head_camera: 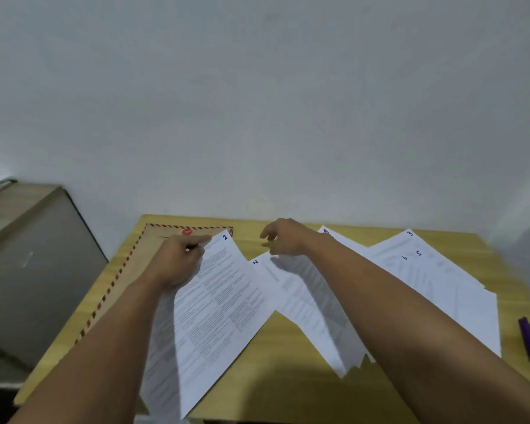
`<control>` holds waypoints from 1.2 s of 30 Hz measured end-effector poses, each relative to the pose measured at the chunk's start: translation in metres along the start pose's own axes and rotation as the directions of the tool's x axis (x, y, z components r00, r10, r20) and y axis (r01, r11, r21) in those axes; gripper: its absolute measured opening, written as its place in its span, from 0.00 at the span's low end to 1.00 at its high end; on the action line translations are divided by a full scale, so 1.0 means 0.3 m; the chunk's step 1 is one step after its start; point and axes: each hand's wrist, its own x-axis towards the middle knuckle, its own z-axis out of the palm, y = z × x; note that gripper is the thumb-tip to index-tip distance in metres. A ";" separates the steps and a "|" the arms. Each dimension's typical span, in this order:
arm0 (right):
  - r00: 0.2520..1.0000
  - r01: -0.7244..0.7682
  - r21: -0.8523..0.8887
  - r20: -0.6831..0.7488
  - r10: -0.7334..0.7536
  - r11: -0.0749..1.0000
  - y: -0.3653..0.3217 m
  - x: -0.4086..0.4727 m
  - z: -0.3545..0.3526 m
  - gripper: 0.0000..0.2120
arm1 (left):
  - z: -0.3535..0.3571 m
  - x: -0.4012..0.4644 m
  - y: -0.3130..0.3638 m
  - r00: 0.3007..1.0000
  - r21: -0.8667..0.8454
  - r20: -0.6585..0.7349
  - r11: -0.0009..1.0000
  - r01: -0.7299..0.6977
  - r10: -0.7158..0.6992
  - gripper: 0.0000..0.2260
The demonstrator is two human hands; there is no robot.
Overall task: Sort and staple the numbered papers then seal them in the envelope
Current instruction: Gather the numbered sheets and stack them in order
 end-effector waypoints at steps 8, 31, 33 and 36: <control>0.973 0.056 -0.315 0.232 0.019 0.948 -0.033 0.152 0.037 0.27 | -0.035 0.073 -0.136 0.995 -0.025 0.055 0.996 0.083 -0.082 0.15; 0.984 0.113 -0.220 0.159 -0.078 0.969 -0.013 0.120 0.032 0.12 | -0.050 0.062 -0.097 0.991 -0.034 0.111 0.996 0.079 -0.075 0.16; 0.992 0.117 -0.196 0.070 -0.105 0.974 -0.014 0.111 0.010 0.06 | -0.062 0.053 -0.081 0.992 -0.024 0.105 0.997 0.074 -0.072 0.16; 0.989 0.086 -0.196 -0.097 -0.107 0.977 -0.015 0.086 -0.049 0.08 | -0.087 0.032 -0.042 0.996 -0.014 0.074 0.998 0.055 -0.054 0.15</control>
